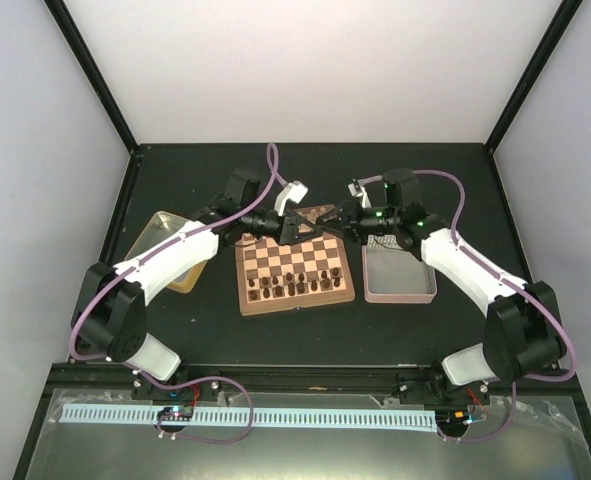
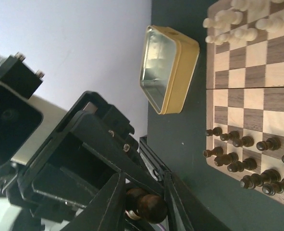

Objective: Set up the chess pieces on the board
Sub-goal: Place the chess piece on the chessboard.

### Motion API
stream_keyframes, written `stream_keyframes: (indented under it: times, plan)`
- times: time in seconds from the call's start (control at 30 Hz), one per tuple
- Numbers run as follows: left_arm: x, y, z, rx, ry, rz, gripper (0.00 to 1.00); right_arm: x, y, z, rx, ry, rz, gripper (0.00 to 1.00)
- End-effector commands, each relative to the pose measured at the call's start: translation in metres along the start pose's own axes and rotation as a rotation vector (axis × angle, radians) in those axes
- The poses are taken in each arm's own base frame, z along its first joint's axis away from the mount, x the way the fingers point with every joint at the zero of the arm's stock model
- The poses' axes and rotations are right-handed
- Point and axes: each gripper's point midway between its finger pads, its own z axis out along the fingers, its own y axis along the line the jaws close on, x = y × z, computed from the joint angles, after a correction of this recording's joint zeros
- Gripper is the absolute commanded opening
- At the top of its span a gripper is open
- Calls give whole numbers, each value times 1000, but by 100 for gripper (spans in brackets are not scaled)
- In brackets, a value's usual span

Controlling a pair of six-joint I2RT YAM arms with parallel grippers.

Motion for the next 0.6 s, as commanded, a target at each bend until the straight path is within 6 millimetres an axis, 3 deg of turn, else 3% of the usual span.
stream_keyframes:
  times: [0.0,0.2,0.43,0.5,0.57]
  plan:
    - [-15,-42,-10,146,-20,106,2,23,35,-11,-148,70,-219,21]
    - [-12,-49,-13,177,-12,109,2,30,45,-21,-193,57,-287,16]
    - [-13,-42,-13,149,-23,92,4,33,43,-23,-181,52,-315,6]
    - [-14,-33,-14,94,-33,73,15,29,37,-23,-131,22,-328,4]
    - [-12,-18,-16,14,-42,45,34,20,22,-22,-32,-19,-347,1]
